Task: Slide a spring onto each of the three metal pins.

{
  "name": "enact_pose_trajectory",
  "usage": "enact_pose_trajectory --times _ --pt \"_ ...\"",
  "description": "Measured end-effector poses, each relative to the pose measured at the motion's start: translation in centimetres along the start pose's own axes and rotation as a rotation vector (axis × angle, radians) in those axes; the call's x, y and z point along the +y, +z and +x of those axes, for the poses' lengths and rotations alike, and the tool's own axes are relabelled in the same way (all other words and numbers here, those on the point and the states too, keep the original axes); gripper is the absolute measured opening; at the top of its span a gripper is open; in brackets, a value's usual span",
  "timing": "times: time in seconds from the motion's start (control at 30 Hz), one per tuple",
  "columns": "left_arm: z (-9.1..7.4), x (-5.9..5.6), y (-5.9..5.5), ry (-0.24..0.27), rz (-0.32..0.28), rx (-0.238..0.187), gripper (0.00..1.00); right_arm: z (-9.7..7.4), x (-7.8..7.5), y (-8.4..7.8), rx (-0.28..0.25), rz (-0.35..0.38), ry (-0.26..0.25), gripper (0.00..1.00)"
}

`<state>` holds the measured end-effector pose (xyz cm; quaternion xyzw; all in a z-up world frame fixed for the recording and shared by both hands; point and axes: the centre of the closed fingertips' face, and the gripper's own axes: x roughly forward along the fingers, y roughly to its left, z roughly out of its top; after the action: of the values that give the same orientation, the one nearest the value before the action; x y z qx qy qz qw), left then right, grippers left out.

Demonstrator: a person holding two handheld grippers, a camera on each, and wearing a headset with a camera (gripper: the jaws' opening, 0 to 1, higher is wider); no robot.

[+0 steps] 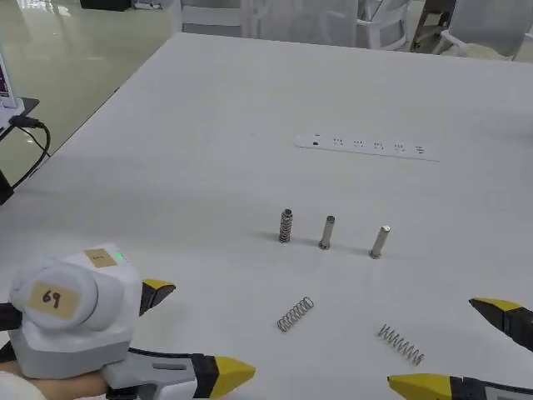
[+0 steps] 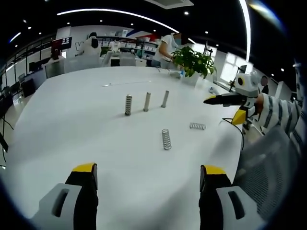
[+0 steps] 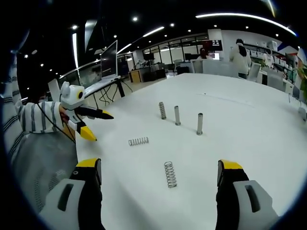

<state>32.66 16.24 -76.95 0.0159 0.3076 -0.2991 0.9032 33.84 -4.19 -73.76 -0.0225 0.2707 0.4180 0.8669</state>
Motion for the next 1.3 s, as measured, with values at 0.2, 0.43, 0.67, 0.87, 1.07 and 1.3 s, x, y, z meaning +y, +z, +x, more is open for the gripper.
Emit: enact_pose_trajectory --times 0.2,0.43,0.67,0.87,1.07,1.3 --pt "1.6 -1.5 0.3 -0.057 0.003 0.026 0.74 -0.2 -0.1 -0.1 -0.003 0.001 -0.008 1.00" --pt "3.3 -2.5 0.9 -0.087 0.058 0.048 0.72 -0.6 0.2 -0.5 0.001 0.007 -0.006 1.00" --pt "4.6 -2.9 0.7 -0.104 0.083 0.071 0.63 -0.8 0.1 -0.9 0.020 0.008 -0.015 0.99" --pt "5.1 -2.7 1.1 -0.102 0.119 0.060 0.45 -0.9 -0.4 -1.2 0.022 0.016 -0.045 1.00" --pt "5.7 -2.5 1.5 -0.113 0.094 0.047 0.37 -1.2 -0.3 -1.4 0.026 0.023 -0.054 0.99" --pt "7.0 -3.6 1.6 -0.153 0.150 0.051 0.21 -1.5 -0.7 -1.6 0.023 0.031 -0.077 0.99"
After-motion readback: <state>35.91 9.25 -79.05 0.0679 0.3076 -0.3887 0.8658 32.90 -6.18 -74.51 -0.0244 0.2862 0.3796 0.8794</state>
